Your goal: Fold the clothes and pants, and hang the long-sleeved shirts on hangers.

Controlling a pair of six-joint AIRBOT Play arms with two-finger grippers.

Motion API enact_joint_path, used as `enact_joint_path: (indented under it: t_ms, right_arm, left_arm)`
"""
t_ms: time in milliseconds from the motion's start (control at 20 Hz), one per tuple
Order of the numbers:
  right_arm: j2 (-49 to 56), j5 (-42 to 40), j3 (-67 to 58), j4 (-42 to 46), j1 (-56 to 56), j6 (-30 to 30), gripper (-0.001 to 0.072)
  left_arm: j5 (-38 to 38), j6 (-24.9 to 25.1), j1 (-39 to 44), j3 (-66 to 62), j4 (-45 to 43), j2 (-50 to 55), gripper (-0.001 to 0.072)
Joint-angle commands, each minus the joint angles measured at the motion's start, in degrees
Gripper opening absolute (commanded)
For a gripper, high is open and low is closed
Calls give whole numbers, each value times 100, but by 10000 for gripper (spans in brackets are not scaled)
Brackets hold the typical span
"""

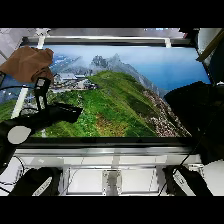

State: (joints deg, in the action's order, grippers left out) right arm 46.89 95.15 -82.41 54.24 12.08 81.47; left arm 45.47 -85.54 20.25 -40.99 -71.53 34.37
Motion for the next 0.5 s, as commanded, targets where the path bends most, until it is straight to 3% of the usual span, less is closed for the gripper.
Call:
enact_joint_path:
  t_ms: [0,450]
  right_arm:
    - [0,-24,-7,26,-2,2,137]
    - [0,-160,-7,70,-2,-17,136]
  left_arm:
    - [-2,0,0,2,0,-2,540]
    - [-2,0,0,2,-2,-2,540]
